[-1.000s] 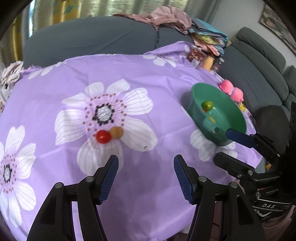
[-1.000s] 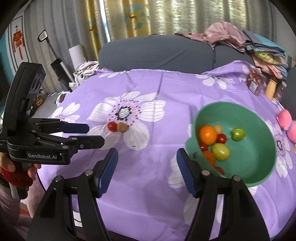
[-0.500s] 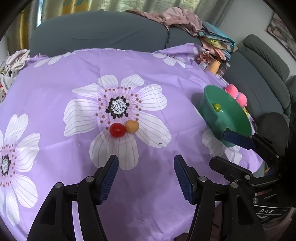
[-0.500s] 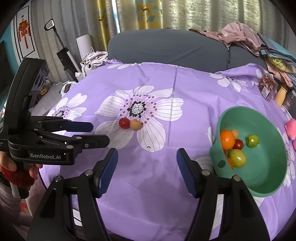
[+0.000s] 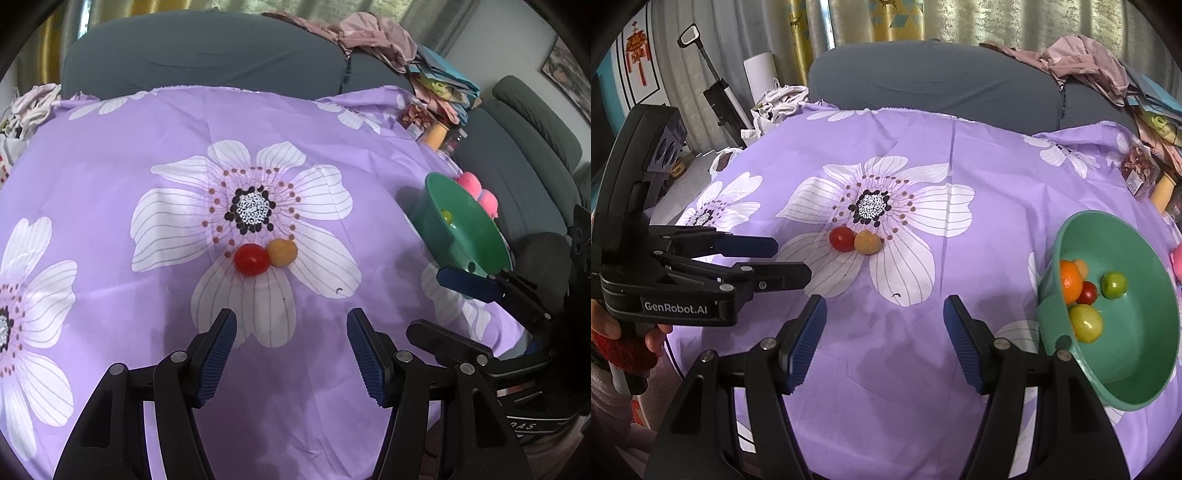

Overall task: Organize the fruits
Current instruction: 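Move both open tools back toward the red tomato and yellow plum, then lower both open tools toward the red tomato and yellow plum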

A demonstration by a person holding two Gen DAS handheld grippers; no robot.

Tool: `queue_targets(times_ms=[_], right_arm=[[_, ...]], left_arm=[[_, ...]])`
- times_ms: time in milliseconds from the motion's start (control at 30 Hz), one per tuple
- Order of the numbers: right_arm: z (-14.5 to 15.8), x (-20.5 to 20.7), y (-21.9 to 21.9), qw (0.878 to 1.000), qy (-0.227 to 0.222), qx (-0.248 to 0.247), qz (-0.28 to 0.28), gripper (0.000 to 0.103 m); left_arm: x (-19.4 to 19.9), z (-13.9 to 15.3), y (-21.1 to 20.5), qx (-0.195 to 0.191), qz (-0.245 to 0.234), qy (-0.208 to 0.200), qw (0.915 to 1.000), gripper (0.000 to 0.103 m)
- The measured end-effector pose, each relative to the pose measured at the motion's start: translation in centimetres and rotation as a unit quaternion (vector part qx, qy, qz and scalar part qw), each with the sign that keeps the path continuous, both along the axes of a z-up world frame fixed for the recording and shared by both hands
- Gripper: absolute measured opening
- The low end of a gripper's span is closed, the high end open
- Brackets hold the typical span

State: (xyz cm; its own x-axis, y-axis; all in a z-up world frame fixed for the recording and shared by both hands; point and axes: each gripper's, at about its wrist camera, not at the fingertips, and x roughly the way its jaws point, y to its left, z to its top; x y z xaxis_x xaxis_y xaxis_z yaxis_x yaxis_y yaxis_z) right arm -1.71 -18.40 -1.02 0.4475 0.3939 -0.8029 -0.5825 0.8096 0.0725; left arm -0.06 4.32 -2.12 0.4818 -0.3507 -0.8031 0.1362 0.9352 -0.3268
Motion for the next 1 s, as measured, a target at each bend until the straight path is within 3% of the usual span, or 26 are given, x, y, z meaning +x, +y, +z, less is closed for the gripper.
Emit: queue_targets(times_ms=[433, 1000], right_arm=[[-2.5, 2.3, 1.8, 0.999, 0.037, -0.006, 0.008, 0.066], [-3.5, 4.7, 2.7, 0.999, 0.046, -0.009, 0.009, 0.066]], left_arm=[[2.2, -1.2, 0.7, 0.008, -0.008, 0.001, 0.9999, 0.062], [3.9, -2.0, 1.0, 0.02, -0.018, 0.006, 0.9996, 0.062]])
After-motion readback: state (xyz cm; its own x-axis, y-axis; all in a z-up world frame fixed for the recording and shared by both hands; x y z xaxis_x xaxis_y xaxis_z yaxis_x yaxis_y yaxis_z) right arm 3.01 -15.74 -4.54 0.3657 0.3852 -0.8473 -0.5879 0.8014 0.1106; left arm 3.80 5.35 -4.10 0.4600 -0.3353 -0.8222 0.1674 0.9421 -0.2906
